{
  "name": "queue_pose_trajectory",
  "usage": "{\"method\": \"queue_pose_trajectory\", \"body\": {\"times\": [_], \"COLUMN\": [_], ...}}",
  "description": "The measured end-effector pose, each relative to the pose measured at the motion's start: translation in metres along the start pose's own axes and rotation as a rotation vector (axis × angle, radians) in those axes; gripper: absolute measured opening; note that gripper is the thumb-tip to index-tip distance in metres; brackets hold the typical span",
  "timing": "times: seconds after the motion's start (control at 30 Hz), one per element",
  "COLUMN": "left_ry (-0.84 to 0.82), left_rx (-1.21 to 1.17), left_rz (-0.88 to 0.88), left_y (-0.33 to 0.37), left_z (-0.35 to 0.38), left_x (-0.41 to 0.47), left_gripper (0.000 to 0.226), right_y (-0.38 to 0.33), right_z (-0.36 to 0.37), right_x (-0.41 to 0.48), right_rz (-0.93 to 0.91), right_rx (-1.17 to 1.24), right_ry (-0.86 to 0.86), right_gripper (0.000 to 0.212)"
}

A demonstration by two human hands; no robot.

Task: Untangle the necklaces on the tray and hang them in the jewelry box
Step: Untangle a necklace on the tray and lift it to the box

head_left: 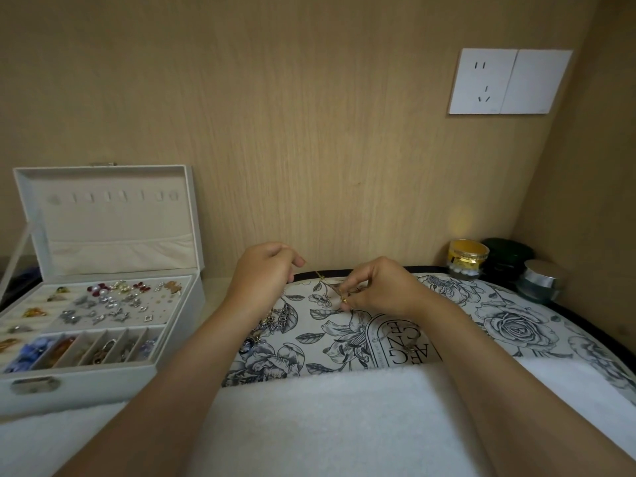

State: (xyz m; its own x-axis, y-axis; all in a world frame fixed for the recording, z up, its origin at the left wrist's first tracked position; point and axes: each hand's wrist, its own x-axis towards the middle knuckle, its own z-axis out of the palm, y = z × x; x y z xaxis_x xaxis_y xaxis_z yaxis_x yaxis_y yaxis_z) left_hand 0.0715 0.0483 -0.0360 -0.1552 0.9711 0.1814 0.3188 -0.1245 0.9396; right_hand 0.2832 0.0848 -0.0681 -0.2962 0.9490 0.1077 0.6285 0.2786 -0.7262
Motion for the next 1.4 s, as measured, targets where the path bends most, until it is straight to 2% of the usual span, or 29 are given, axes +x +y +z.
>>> {"method": "queue_pose_trajectory", "body": {"times": [0.1, 0.13, 0.23, 0.37, 0.4, 0.47, 0.57, 0.63, 0.87, 1.03, 1.17, 1.27, 1.4], "left_ry": [-0.031, -0.049, -0.155, -0.271, -0.302, -0.353, -0.364, -0.352, -0.351, -0.321, -0.250, -0.282, -0.461], "left_rx": [-0.050, -0.089, -0.194, -0.156, -0.140, -0.107, -0.023, 0.018, 0.038, -0.005, 0.004, -0.086, -0.354], "left_rz": [-0.034, -0.037, -0.010, 0.042, 0.052, 0.069, 0.113, 0.136, 0.125, 0.094, 0.092, 0.032, -0.061], "left_y": [0.003, 0.004, 0.012, 0.017, 0.017, 0.019, 0.020, 0.019, 0.013, 0.005, -0.007, -0.008, 0.002], "left_z": [0.001, 0.001, 0.000, 0.001, 0.001, 0.001, 0.003, 0.004, 0.004, 0.003, 0.008, 0.006, 0.000], "left_x": [-0.001, -0.001, -0.006, -0.010, -0.010, -0.011, -0.012, -0.011, -0.007, -0.003, 0.002, 0.003, -0.002], "left_gripper": [0.026, 0.026, 0.023, 0.024, 0.025, 0.026, 0.024, 0.023, 0.024, 0.027, 0.031, 0.031, 0.025], "right_y": [-0.003, -0.003, -0.003, -0.016, -0.020, -0.031, -0.040, -0.040, -0.030, -0.033, -0.037, -0.043, -0.050], "right_z": [-0.003, -0.004, -0.007, -0.009, -0.008, -0.005, -0.005, -0.005, -0.005, -0.012, -0.012, -0.010, -0.007], "right_x": [-0.002, -0.002, -0.003, -0.004, -0.004, -0.006, -0.006, -0.005, -0.001, -0.006, -0.007, -0.007, -0.006], "right_rz": [0.040, 0.040, 0.034, 0.027, 0.017, -0.019, -0.096, -0.129, -0.069, -0.028, -0.046, -0.011, 0.006], "right_rx": [-0.044, -0.083, -0.201, -0.307, -0.233, 0.133, 0.530, 0.609, 0.586, 0.937, 1.071, 1.011, 0.621], "right_ry": [0.008, 0.007, -0.032, -0.042, -0.009, 0.008, -0.158, -0.236, -0.121, -0.152, -0.134, -0.148, -0.049], "right_gripper": [0.038, 0.037, 0.008, 0.024, 0.025, 0.026, 0.035, 0.033, 0.020, 0.027, 0.026, 0.025, 0.023]}}
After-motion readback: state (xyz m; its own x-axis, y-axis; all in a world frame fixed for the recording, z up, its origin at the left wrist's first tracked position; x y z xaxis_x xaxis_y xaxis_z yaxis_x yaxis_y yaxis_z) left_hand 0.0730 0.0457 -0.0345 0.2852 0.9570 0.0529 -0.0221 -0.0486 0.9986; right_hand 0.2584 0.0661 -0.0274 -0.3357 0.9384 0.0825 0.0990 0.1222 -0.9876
